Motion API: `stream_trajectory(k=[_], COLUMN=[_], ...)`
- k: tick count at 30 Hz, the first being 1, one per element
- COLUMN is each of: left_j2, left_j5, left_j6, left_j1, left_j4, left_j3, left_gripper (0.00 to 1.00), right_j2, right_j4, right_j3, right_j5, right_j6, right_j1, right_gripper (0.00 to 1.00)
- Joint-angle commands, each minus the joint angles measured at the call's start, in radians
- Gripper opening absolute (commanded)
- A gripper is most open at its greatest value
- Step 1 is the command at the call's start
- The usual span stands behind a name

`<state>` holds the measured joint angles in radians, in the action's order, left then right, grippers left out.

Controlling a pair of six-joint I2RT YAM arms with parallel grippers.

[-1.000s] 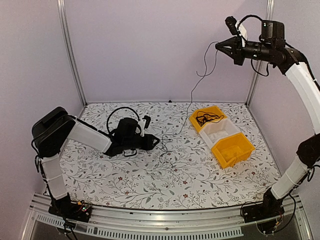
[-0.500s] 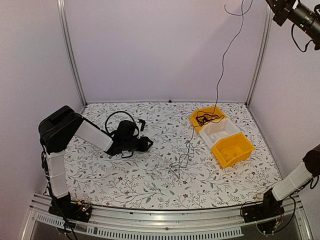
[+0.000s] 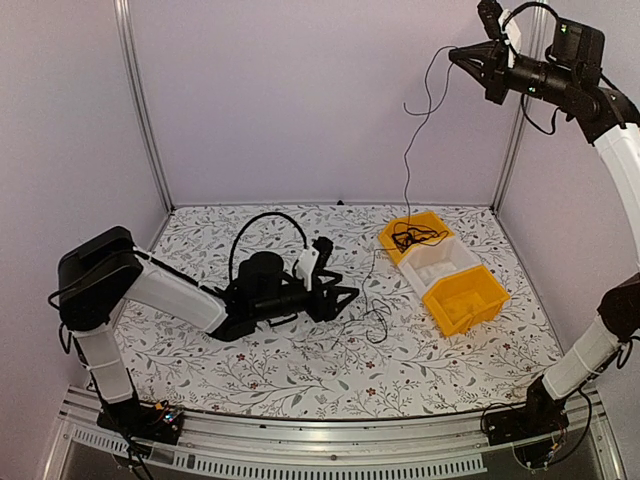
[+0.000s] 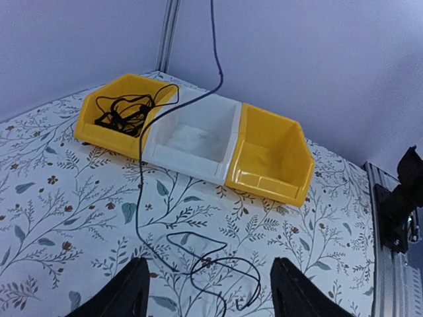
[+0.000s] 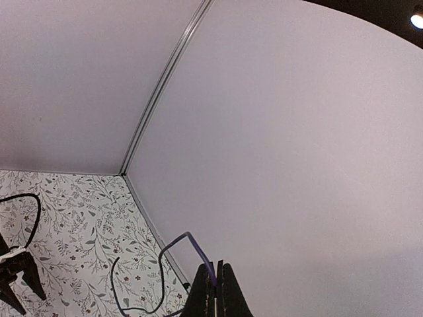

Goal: Untangle the cables

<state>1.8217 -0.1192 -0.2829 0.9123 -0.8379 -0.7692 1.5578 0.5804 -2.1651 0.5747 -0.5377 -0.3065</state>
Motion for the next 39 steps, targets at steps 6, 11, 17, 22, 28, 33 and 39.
stream_trajectory(k=[6, 11, 17, 22, 28, 33, 39], left_j2=[0.292, 0.458, 0.544, 0.573, 0.576, 0.544, 0.505], left_j5=[0.282, 0.392, 0.348, 0.331, 0.317, 0.309, 0.317], left_j6=[0.003, -0.105, -0.274, -0.305, -0.329, -0.314, -0.317], left_j1=[0.073, 0.045, -0.032, -0.083, -0.136, -0.157, -0.194], left_j4=[0.116, 0.235, 0.249, 0.311, 0.372, 0.392, 0.450], left_j3=[-0.370, -0.579, -0.636, -0.658, -0.646, -0.624, -0.572], left_gripper=[0.63, 0.61, 0.58, 0.57, 0.55, 0.56, 0.55], right_j2=[-0.042, -0.034, 0.048, 0.049, 0.012, -0.012, -0.034], right_j4=[-0.039, -0.020, 0.014, -0.163, -0.312, -0.386, -0.481], right_j3=[-0.010, -0.063, -0.397, -0.567, -0.596, -0.573, -0.536], right_j5=[0.055, 0.088, 0.013, -0.173, -0.332, -0.410, -0.487], right_j6=[0.034, 0.042, 0.033, 0.017, -0.070, -0.139, -0.179], right_j1=[0.002, 0.000, 0.001, 0.001, 0.003, 0.002, 0.002], right_gripper=[0.00, 0.00, 0.00, 0.00, 0.00, 0.00, 0.00])
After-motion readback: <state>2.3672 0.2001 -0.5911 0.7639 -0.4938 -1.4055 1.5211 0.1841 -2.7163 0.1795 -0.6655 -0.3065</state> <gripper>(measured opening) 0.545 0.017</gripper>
